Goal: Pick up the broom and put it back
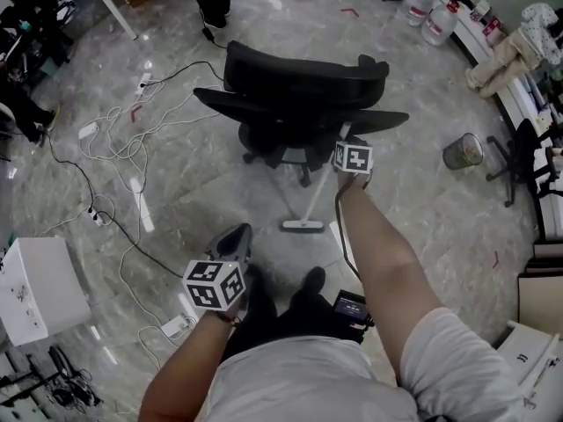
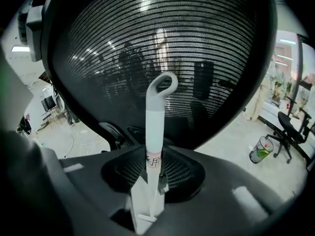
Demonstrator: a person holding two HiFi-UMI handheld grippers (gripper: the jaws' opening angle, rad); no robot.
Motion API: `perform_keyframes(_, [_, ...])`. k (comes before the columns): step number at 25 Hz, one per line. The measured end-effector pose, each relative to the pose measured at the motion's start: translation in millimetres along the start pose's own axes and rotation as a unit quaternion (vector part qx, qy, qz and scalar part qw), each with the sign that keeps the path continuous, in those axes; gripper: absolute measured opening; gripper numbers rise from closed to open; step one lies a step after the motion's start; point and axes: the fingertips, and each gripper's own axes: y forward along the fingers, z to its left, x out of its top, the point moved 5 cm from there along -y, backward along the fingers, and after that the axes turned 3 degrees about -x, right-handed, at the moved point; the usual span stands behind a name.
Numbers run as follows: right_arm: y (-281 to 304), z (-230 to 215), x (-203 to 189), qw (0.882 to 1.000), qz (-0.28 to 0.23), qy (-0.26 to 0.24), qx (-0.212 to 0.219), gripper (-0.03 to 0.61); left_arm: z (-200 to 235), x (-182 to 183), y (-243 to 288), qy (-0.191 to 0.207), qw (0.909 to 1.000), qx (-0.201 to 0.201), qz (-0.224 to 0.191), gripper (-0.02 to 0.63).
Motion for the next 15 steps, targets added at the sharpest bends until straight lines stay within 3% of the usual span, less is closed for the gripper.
perform_keyframes(8, [-33, 1, 4, 1.0, -0.017, -0.002, -0.005, 0.133, -6, 4, 2, -0.002, 1.0, -0.007, -0.005, 0.006])
perform_keyframes(15, [-124, 46, 10, 0.999, -0.046, -0.011, 0.028, 0.132, -27, 28, 1, 0.013, 0.9991, -0.034, -0.023, 0.006])
